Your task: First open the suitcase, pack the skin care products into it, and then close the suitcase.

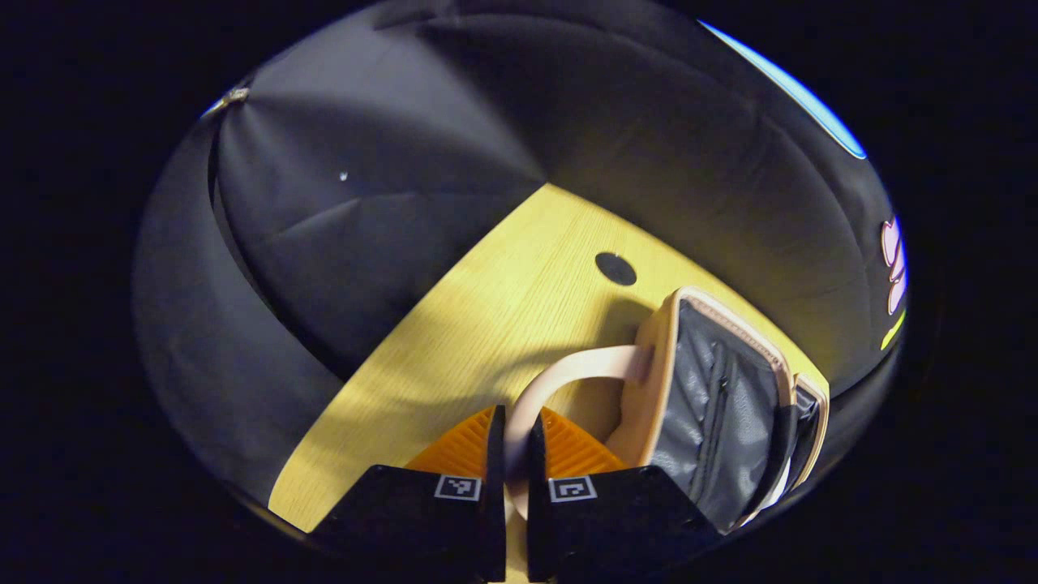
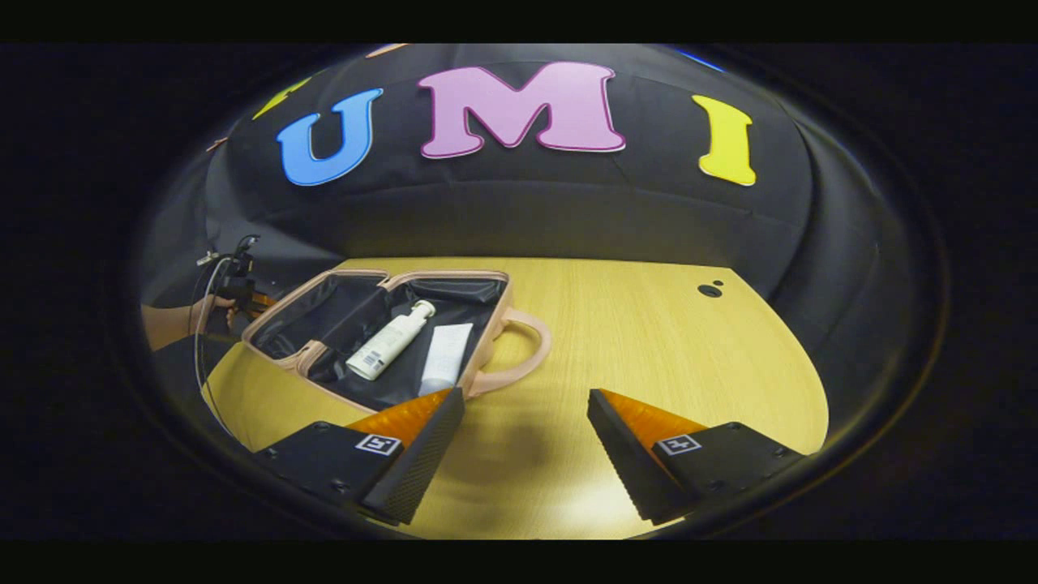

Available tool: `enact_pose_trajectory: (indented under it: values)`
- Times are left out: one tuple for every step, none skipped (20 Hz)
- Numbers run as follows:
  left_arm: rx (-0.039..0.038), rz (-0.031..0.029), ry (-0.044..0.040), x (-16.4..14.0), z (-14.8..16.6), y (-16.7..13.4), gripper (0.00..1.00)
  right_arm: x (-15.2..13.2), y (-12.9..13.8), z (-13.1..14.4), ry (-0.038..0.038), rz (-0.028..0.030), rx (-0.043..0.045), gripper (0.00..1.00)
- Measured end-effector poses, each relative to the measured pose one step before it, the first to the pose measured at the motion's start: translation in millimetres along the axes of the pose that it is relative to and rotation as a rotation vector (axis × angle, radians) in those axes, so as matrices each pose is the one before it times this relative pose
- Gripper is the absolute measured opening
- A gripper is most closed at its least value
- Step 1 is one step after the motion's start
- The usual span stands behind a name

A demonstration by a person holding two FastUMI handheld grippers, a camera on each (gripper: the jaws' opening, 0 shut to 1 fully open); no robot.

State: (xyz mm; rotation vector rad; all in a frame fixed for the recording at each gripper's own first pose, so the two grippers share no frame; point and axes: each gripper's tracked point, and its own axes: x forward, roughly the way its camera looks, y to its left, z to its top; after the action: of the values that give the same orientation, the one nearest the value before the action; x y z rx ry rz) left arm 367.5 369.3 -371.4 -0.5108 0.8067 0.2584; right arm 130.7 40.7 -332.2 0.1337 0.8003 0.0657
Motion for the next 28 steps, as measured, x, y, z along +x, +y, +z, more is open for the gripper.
enact_pose_trajectory:
  values:
    - [0.00296, -0.00758, -0.0346, -15.3, 10.65, -7.77, 0.14, 0.99, -1.7, 1.04, 0.00394, 0.00375, 0.00548, 0.98]
    - [0.01448, -0.00512, -0.03176, -13.38, 9.54, -5.58, 0.11, -0.91, -2.51, 1.12, 0.0045, -0.00045, -0.00088, 0.98]
    - [0.0134, -0.01534, -0.02379, -16.52, 10.82, -7.5, 0.1, -2.01, -4.34, 3.57, -0.004, -0.00309, -0.00617, 0.98]
    - [0.01321, -0.02207, -0.03028, -25.74, 13.48, -11.92, 0.09, -1.95, -6.74, 4.78, -0.01147, -0.01347, -0.00448, 0.98]
    - [0.01545, -0.02988, -0.04775, -27.89, 21.09, -12.39, 0.08, -3.12, -6.53, 4.79, -0.0095, -0.01124, 0.00624, 0.98]
    - [0.02071, -0.02787, -0.02987, -24.69, 21.99, -15.42, 0.08, -3.06, -3.69, 5.1, -0.01226, -0.00268, 0.00876, 0.98]
    - [0.02672, -0.0278, -0.02836, -23.13, 17.71, -16.11, 0.07, -1.82, -6.08, 5.45, -0.00647, -0.00426, 0.00751, 0.98]
    - [0.01726, -0.02273, -0.02764, -21.13, 14.12, -18.69, 0.07, -5.7, -0.54, 0.63, -0.00033, -0.00102, 0.00047, 0.98]
    - [0.01449, -0.01997, -0.01895, -19.01, 13.79, -22.95, 0.07, -0.5, -6.61, 3.32, 0.00077, -0.00076, -0.00315, 0.97]
    - [0.00335, -0.02081, -0.01462, -15.79, 13.17, -24.08, 0.07, -1.85, -4.82, 3.04, 0.00042, 0.00197, 0.00001, 0.97]
    - [0.0029, -0.03532, 0.00273, -18.76, 9.46, -31.05, 0.06, -0.57, -3.5, 3.95, -0.00279, 0.00976, 0.00147, 0.97]
    - [0.00782, -0.02841, -0.02382, -14.6, 13.6, -29.97, 0.07, -1.4, -5.46, 4.73, -0.00741, 0.00386, 0.00192, 0.98]
    - [0.00024, -0.03535, -0.01121, -13.8, 2.36, -30.01, 0.07, -1.67, -6.22, 7.4, -0.0174, 0.00192, 0.00377, 0.98]
    - [0.0025, -0.02512, -0.00372, -9.78, 0.15, -30.5, 0.07, -1.2, -5.1, 6.33, -0.01591, 0.00408, 0.00387, 0.98]
    - [0.01434, -0.02212, 0.00499, -1.32, -8.94, -24.0, 0.07, -0.77, -4.48, 5.5, -0.00976, 0.00701, 0.00535, 0.97]
    - [0.02917, -0.00679, 0.00167, 2.33, -11.47, -25.42, 0.07, -0.56, -2.22, 4.21, -0.00326, 0.01551, 0.00436, 0.97]
    - [0.03003, -0.00916, -0.00494, 9.83, -11.86, -26.87, 0.07, 0.45, -3.69, 2.51, -0.00121, 0.0116, 0.00263, 0.97]
    - [0.01541, -0.01023, -0.0057, 8.37, -9.74, -26.25, 0.07, -0.02, -3.96, 2.95, -0.00538, 0.01071, 0.00204, 0.98]
    - [0.00358, -0.0155, 0.00098, 9.02, -12.75, -25.23, 0.07, 0.59, -4.41, 0.89, -0.00157, 0.00837, -0.00005, 0.97]
    - [0.00396, -0.0182, 0.02028, 9.84, -15.46, -23.59, 0.07, 0.23, -6.72, 0.04, 0.00004, 0.00146, -0.00415, 0.98]
    - [0.00198, -0.00599, 0.02048, 7.98, -17.16, -19.54, 0.06, -0.12, -4.82, -0.45, 0.00292, 0.00429, -0.00391, 0.98]
    - [0.00602, -0.0073, 0.01267, 11.3, -16.04, -17.92, 0.07, -0.26, -3.07, -1.65, 0.00216, 0.00733, -0.00178, 0.98]
    - [0.01032, -0.00064, 0.0118, 10.62, -19.09, -15.21, 0.07, 0.07, -3.45, 1.67, -0.00745, 0.00889, -0.00423, 0.98]
    - [0.01315, -0.00577, 0.02108, 11.49, -19.85, -12.63, 0.07, 0.9, -4.22, 0.72, -0.00354, 0.00705, -0.01216, 0.98]
    - [0.01778, -0.0091, 0.02275, 13.4, -21.77, -10.47, 0.07, 0.79, -4.1, -1.77, 0.00273, 0.00225, -0.01209, 0.98]
    - [0.0136, -0.00286, 0.02296, 13.42, -18.03, -7.14, 0.07, 2.3, -11.11, -3.17, 0.00617, -0.00413, -0.00993, 0.98]
    - [0.01625, -0.00002, 0.02081, 15.37, -17.18, -6.58, 0.07, -0.31, -4.25, -2.83, 0.00664, -0.004, -0.00025, 0.98]
    - [0.01252, 0.0009, 0.02137, 13.87, -14.72, -3.69, 0.07, 0.54, -3.06, -3.29, 0.00306, -0.00432, 0.00841, 0.98]
